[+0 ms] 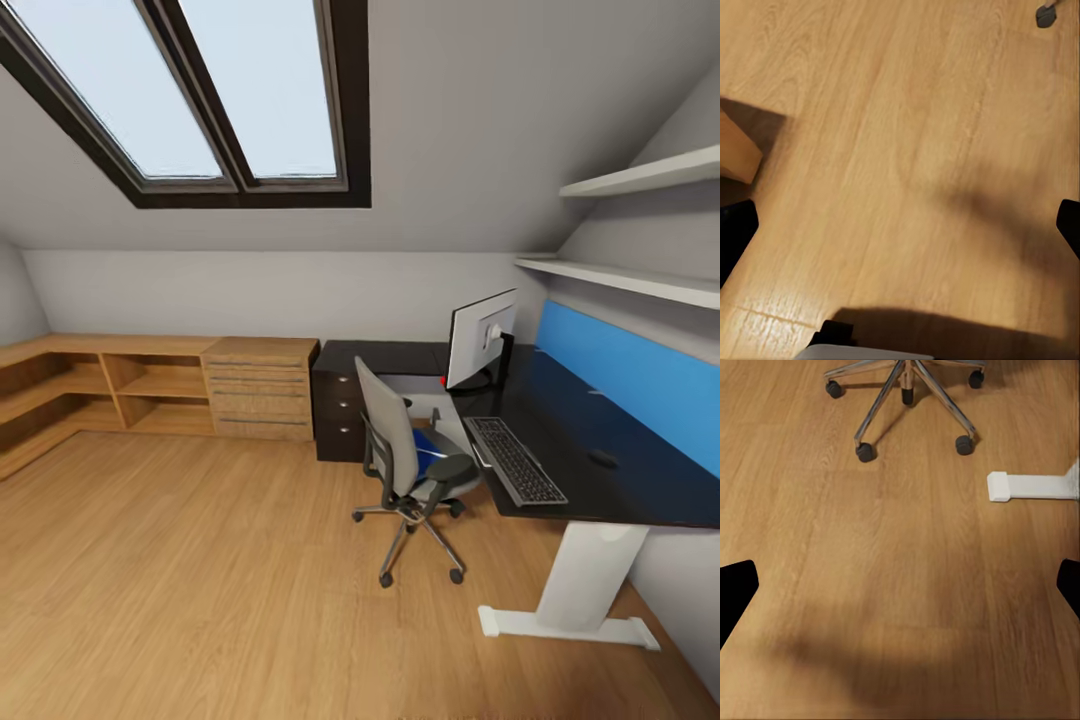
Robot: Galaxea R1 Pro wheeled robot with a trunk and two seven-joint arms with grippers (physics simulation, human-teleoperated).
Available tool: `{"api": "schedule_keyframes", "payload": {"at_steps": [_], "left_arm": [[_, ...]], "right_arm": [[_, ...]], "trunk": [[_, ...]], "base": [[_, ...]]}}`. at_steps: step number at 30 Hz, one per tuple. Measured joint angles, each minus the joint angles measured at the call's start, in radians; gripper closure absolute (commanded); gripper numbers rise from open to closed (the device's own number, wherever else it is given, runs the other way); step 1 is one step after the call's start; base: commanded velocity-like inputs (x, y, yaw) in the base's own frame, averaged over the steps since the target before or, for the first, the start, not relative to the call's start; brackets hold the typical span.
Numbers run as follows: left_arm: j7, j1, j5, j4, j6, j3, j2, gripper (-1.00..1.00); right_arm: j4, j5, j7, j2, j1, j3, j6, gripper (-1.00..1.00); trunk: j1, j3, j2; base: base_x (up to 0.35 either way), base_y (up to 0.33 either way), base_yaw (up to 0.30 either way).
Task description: In the bedroom, organize the workspace by keeping the computer under the desk, ensuring the monitor is on the desk, placing the keyboard on the desk next to the monitor, placing the mouse on the desk next to the keyboard, moving the folder from the swivel chair onto the desk next to the mouse, stacking the notebook on top of the folder with the pen on top of the notebook, and positioning the swivel chair next to the desk.
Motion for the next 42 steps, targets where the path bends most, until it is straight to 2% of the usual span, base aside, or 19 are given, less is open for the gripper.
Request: {"api": "schedule_keyframes", "payload": {"at_steps": [9, 18, 21, 24, 29, 34, 42], "left_arm": [[0.001, 0.000, 0.000, -0.009, 0.002, 0.000, -0.001, -1.00], [0.007, 0.001, 0.003, -0.017, 0.005, 0.001, 0.006, -1.00], [0.045, 0.000, 0.005, -0.020, 0.023, 0.001, 0.007, -1.00], [0.104, 0.000, 0.007, -0.022, 0.068, 0.001, 0.008, -1.00], [0.145, -0.002, 0.019, -0.024, 0.130, 0.001, 0.008, -1.00], [0.159, -0.003, 0.040, -0.024, 0.152, 0.001, 0.009, -1.00], [0.163, -0.005, 0.046, -0.029, 0.154, 0.001, 0.010, -1.00]], "right_arm": [[0.000, 0.002, 0.003, 0.004, 0.000, 0.006, -0.005, -1.00], [0.001, 0.003, 0.004, 0.001, 0.000, 0.003, -0.004, -1.00], [0.001, 0.003, 0.003, 0.000, 0.000, 0.002, -0.004, -1.00], [0.002, 0.003, 0.003, -0.001, 0.000, 0.001, -0.005, -1.00], [0.001, 0.004, 0.003, -0.003, 0.000, 0.000, -0.005, -1.00], [0.002, 0.006, 0.003, -0.005, 0.000, 0.000, -0.004, -1.00], [0.002, 0.006, 0.002, -0.008, 0.000, -0.001, -0.003, -1.00]], "trunk": [[0.035, -0.028, -0.063], [0.069, -0.057, -0.126], [0.081, -0.066, -0.147], [0.092, -0.076, -0.168], [0.111, -0.091, -0.203], [0.130, -0.107, -0.238], [0.161, -0.132, -0.294]], "base": [[0.000, 0.000, -0.266], [0.000, 0.000, -0.038], [0.000, 0.000, -0.004], [0.000, 0.000, -0.002], [0.000, 0.000, 0.000], [0.000, 0.000, 0.000], [0.000, 0.000, 0.000]]}}
